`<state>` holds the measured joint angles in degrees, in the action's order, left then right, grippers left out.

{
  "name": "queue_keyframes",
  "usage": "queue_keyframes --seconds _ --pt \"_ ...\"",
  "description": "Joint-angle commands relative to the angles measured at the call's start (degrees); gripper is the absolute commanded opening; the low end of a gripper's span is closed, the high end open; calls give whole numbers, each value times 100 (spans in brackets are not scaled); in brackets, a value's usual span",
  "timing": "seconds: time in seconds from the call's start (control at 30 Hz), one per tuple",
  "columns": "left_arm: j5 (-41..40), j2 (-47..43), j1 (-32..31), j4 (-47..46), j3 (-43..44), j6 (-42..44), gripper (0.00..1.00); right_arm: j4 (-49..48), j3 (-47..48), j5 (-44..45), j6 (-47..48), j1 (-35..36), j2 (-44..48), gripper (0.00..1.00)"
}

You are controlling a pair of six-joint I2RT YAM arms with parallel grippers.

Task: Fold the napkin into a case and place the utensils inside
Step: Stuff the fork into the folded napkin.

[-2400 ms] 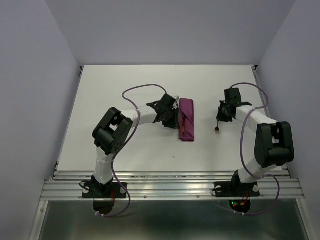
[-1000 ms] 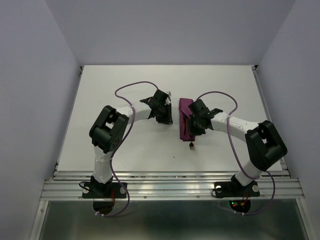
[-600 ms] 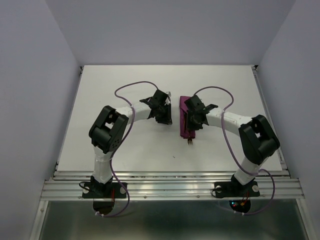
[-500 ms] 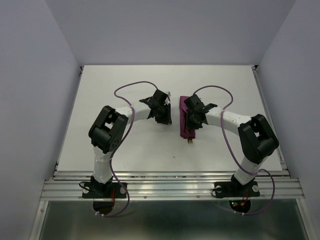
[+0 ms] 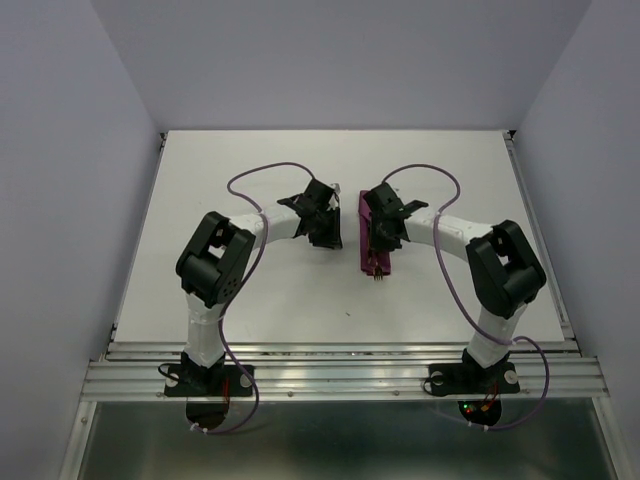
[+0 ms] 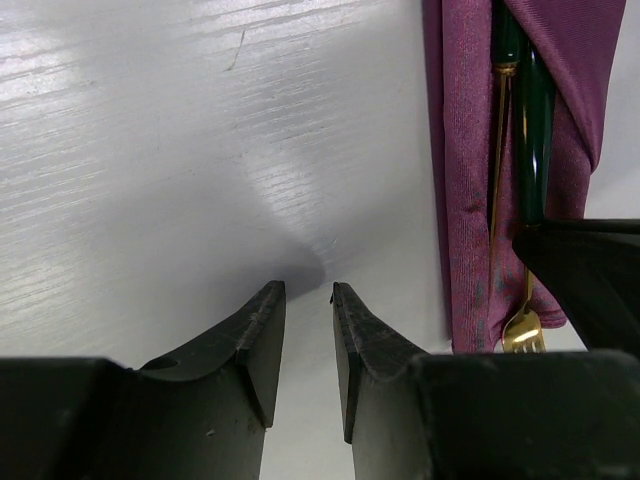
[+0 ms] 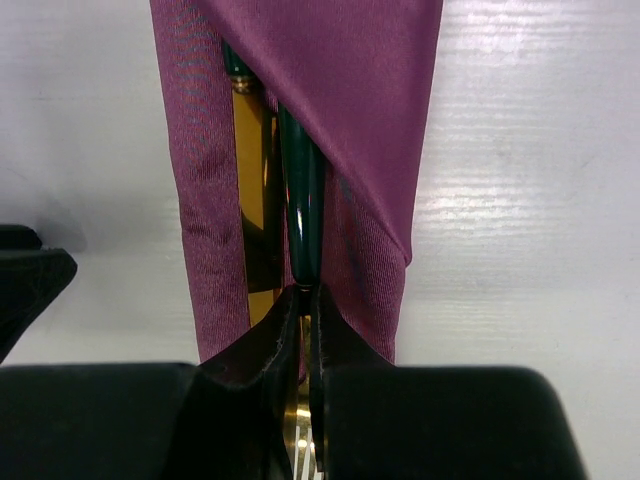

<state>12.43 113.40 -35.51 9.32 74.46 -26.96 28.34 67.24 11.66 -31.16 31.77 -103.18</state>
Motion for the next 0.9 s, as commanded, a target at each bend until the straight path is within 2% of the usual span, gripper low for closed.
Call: queue_keyframes --seconds 0.0,0.03,0.2,0.37,0.57,0.67,0.73,0.87 --pt "58 -354 44 131 -159 191 37 -100 315 223 110 -83 -141 1" --pt "319 -345 44 149 -133 269 37 -109 359 223 136 -83 -176 1" --pt "594 -380 -9 88 -168 323 35 -100 474 231 189 -136 -238 1" --pt "1235 -468 -97 -334 -326 183 29 -118 518 319 259 -241 -291 1" --pt "1438 -460 -176 -466 -379 68 20 -188 570 363 356 -294 -326 1" --pt "1473 -416 -202 -466 -344 59 19 -197 614 372 374 -294 -361 6" --pt "1473 -398 -211 -475 -344 51 18 -206 588 319 347 -294 -274 17" --pt "1482 -337 -237 -475 -326 51 18 -232 413 206 303 -294 -89 27"
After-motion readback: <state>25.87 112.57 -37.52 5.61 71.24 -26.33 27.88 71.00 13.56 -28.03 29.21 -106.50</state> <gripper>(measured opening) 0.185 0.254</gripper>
